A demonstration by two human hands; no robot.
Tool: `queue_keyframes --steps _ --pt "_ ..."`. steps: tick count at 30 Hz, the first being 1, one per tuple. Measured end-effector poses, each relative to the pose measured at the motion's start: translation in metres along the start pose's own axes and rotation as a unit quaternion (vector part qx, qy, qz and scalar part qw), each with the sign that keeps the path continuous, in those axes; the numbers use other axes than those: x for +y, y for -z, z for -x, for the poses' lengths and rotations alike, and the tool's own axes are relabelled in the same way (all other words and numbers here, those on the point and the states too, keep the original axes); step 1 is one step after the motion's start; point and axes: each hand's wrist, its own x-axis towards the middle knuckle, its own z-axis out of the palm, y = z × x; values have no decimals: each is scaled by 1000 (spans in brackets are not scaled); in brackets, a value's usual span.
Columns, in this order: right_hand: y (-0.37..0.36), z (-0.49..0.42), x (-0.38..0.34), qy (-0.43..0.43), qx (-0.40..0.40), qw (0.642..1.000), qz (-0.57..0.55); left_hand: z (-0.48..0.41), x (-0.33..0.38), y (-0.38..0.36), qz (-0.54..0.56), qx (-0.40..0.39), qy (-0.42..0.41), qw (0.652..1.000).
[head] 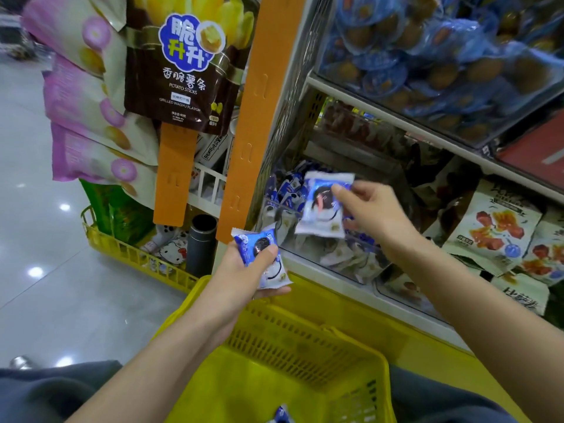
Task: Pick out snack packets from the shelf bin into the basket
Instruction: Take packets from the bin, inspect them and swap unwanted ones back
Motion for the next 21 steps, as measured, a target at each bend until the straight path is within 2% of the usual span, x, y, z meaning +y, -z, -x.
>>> queue_keyframes --steps 2,3,7,10,12,17,21 --pt "4 -20 8 64 101 988 99 -2 1 0 -6 12 10 1000" --pt "3 -29 13 65 108 982 143 -3 1 0 -7 11 12 1000" --pt "-9 -55 39 -74 -11 967 242 -5 2 0 -5 10 14 1000" --pt "-11 -62 54 -99 -88 951 278 -6 2 1 -10 15 21 1000" --pt "-14 -65 61 -108 -103 957 249 -6 2 0 -12 14 26 1000" --pt "-33 -79 59 -71 -65 959 266 -9 4 -3 -5 21 33 999" --pt "-42 -88 52 -90 -113 923 356 -11 4 -5 -5 22 36 999"
